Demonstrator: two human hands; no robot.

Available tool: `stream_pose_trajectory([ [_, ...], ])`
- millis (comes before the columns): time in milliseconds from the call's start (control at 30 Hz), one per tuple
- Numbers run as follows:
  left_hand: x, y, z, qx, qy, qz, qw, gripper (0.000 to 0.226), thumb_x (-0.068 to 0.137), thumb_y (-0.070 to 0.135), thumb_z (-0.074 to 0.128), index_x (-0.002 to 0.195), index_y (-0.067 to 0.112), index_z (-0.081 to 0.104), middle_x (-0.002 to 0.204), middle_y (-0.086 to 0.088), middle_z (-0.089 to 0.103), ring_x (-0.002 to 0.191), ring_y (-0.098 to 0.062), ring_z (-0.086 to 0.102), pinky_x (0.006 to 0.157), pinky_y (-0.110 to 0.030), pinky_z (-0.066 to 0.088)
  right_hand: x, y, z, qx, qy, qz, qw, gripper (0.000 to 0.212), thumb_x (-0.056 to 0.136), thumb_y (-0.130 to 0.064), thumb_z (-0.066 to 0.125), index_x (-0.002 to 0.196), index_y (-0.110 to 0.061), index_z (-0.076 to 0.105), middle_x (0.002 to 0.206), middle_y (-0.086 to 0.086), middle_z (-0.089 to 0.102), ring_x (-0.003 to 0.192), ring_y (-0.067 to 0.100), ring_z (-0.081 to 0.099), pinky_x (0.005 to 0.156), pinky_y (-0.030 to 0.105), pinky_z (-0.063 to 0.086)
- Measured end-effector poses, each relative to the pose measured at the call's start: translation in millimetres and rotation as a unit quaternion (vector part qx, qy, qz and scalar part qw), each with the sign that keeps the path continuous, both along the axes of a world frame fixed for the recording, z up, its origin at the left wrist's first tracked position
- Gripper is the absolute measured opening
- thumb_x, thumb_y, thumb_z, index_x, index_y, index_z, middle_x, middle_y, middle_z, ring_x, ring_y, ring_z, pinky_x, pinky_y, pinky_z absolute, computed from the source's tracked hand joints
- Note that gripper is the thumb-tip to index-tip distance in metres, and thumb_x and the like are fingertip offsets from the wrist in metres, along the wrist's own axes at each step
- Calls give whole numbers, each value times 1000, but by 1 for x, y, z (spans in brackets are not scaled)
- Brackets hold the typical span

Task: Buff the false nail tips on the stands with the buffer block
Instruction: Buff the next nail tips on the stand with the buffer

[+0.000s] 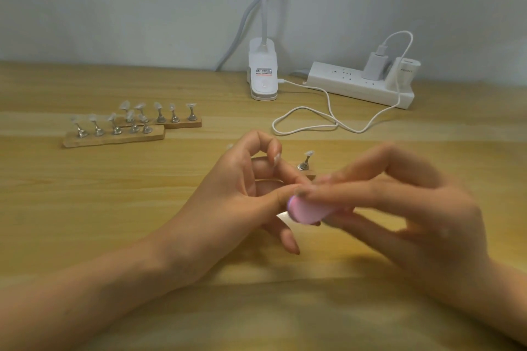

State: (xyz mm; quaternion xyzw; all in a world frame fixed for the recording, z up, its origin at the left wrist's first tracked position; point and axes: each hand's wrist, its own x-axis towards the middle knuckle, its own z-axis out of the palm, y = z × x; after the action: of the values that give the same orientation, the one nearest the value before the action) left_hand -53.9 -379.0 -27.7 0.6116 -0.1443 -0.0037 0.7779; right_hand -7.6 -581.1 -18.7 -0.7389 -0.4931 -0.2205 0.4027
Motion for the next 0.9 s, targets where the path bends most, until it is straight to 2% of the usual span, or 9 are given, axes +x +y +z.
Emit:
stream_pose_trajectory([
  [100, 0, 0, 0, 3, -5, -7, 1000, 39, 82, 3, 69, 92, 11, 33, 76, -7, 70, 64, -20, 70, 42, -24, 51, -1, 0, 1, 14, 10, -5, 1000, 25, 89, -18, 68, 113, -22, 64, 96, -3, 59, 88, 8, 64, 76, 15, 51],
  [200, 0, 0, 0, 11, -5, 1, 1000, 39, 84, 1, 71, 92, 10, 33, 77, -8, 69, 64, -19, 70, 42, -24, 51, 0, 1, 1, -6, 2, 4, 1000, 24, 89, -18, 68, 112, -22, 65, 100, -3, 60, 93, 8, 67, 80, 15, 51],
  [300, -1, 0, 1, 15, -13, -7, 1000, 39, 81, 4, 68, 91, 10, 31, 77, -8, 70, 66, -22, 71, 43, -24, 51, -1, 1, 0, 16, 18, -4, 1000, 23, 88, -18, 68, 111, -21, 66, 100, -2, 61, 92, 9, 66, 75, 19, 53],
  [400, -1, 0, 1, 15, -9, -13, 1000, 40, 80, 4, 70, 91, 10, 32, 77, -5, 69, 66, -21, 71, 43, -24, 51, 3, 0, -1, -4, 4, -1, 1000, 22, 89, -19, 68, 111, -22, 68, 101, -2, 62, 94, 9, 67, 78, 18, 53],
  [467, -1, 0, 2, 17, -9, -14, 1000, 39, 81, 4, 69, 91, 11, 32, 77, -7, 70, 66, -21, 71, 43, -25, 51, 9, -3, -2, 28, 52, -21, 998, 19, 90, -22, 70, 109, -24, 70, 97, -4, 63, 89, 13, 66, 73, 20, 54],
  [567, 0, 2, 2, 13, -3, -12, 1000, 37, 82, 4, 68, 95, 10, 34, 79, -9, 71, 68, -21, 72, 44, -24, 51, 21, -8, 0, 112, 178, -33, 977, 20, 86, -23, 72, 106, -27, 74, 95, -3, 63, 86, 18, 64, 64, 25, 55],
  [633, 1, 4, 2, 4, 7, -12, 1000, 36, 82, 6, 71, 98, 10, 38, 81, -9, 72, 71, -23, 73, 43, -24, 51, 24, -9, -1, 129, 199, -34, 971, 21, 86, -22, 73, 107, -24, 75, 98, 1, 66, 87, 20, 64, 61, 24, 55],
  [800, 3, 5, 0, -52, 45, -19, 997, 32, 78, 14, 75, 100, 20, 53, 85, -7, 71, 82, -31, 76, 41, -22, 50, 23, -3, -5, 161, 293, -55, 941, 20, 80, -34, 76, 99, -27, 79, 105, -1, 74, 86, 12, 68, 58, 23, 55],
  [900, 6, 7, 3, -81, 55, -12, 995, 43, 73, 15, 77, 108, 20, 54, 86, -2, 72, 87, -31, 76, 38, -19, 48, 24, -1, -5, 168, 335, -61, 925, 27, 75, -48, 77, 97, -34, 80, 106, -6, 76, 83, 6, 67, 59, 21, 55],
])
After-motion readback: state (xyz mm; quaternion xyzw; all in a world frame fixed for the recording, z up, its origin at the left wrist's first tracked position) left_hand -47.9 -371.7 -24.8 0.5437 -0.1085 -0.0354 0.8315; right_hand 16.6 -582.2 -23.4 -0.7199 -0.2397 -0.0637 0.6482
